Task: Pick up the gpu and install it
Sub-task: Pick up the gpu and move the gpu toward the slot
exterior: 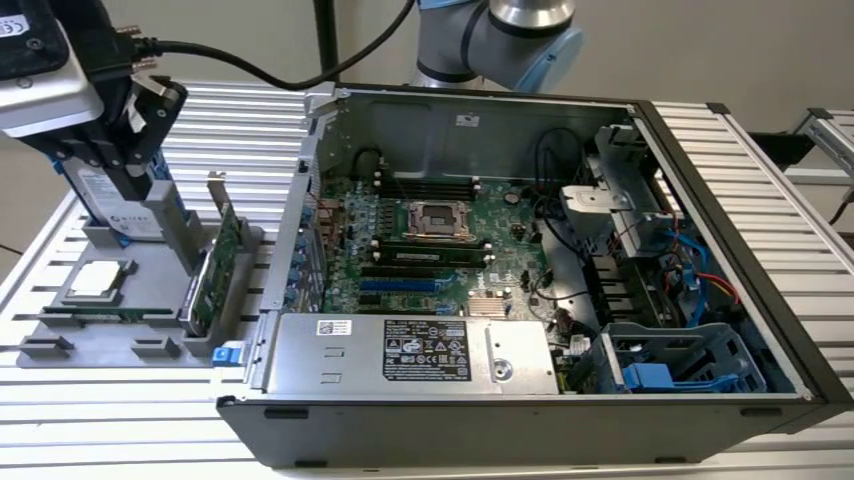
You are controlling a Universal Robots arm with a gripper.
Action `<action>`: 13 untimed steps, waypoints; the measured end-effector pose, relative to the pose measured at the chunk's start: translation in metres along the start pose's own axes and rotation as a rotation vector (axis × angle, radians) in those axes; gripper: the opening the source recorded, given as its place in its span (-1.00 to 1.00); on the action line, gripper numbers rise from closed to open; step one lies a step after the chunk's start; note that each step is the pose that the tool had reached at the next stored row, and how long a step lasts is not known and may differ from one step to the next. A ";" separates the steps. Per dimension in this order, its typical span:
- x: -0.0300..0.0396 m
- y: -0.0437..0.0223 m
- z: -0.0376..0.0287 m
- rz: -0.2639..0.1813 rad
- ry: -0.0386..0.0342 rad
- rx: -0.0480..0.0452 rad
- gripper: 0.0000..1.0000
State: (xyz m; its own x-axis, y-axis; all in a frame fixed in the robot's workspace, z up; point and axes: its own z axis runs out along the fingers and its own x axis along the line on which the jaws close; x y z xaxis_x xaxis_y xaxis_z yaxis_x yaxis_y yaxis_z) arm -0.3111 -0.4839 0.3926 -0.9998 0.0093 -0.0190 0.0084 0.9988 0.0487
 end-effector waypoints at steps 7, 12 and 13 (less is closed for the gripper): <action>0.0009 -0.0023 -0.0002 0.000 0.0003 0.0000 -1.00; 0.0008 -0.0023 -0.0001 0.000 0.0015 0.0000 -1.00; 0.0009 -0.0023 -0.0001 0.000 0.0022 0.0000 -1.00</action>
State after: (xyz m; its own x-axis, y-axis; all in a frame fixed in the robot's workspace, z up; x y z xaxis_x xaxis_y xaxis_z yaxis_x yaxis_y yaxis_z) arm -0.3120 -0.4861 0.3926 -0.9998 0.0093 -0.0168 0.0085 0.9988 0.0487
